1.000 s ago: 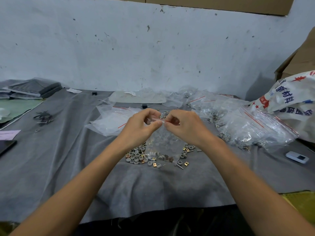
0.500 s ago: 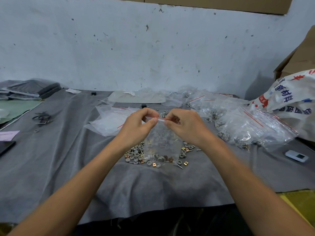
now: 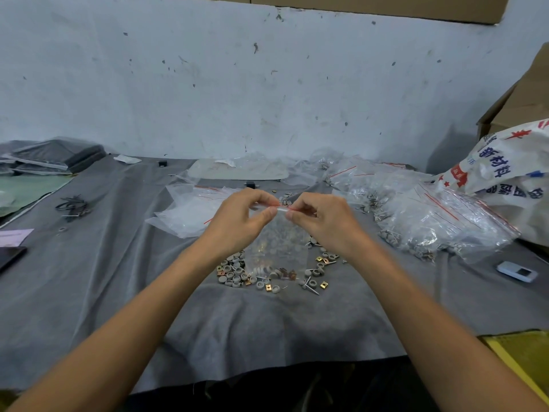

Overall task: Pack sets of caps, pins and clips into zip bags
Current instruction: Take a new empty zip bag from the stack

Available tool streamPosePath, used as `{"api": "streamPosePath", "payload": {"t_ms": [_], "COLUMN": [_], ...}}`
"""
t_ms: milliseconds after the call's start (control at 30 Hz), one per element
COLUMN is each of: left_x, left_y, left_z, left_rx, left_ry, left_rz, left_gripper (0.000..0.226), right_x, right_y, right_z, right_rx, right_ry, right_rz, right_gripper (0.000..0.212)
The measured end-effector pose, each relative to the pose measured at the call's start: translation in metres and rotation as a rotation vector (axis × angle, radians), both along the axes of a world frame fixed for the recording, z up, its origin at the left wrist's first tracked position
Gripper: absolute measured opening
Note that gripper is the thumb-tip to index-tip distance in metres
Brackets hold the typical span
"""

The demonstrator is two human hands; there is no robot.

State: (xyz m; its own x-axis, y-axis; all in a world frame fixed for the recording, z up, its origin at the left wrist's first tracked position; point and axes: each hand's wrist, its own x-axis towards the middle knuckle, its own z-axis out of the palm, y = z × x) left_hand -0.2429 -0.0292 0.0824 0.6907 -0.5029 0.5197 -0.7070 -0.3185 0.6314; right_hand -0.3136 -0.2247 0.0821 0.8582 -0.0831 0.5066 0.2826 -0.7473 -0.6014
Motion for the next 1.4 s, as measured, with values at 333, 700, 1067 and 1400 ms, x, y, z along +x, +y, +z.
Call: {"api": "streamPosePath", "payload": {"t_ms": [333, 700, 1067, 1400], "left_x": [0.005, 0.002, -0.001, 0.016], "left_y": [0.004, -0.003, -0.006, 0.013], "left_z": [-0.001, 0.000, -0.003, -0.020], "left_rx": [0.003, 0.159, 0.231, 0.231], "left_ry": [0.057, -0.124, -0.244, -0.212], "left_rz": [0.026, 0.051, -0.007, -0.009], "left_gripper": [0.003, 0.009, 0.015, 0.020], "right_x": [-0.003, 0.001, 0.003, -0.009], "right_y": [-0.008, -0.007, -0.007, -0.011], "right_z": [0.000, -0.009, -0.019, -0.017], "right_rx": [0.048, 0.103, 0.172, 0.267], "right_ry": [0.005, -0.001, -0.012, -0.014], "right_rz": [0.012, 0.052, 0.136, 0.135], "right_gripper": [0.010, 0.010, 0.011, 0.011]}}
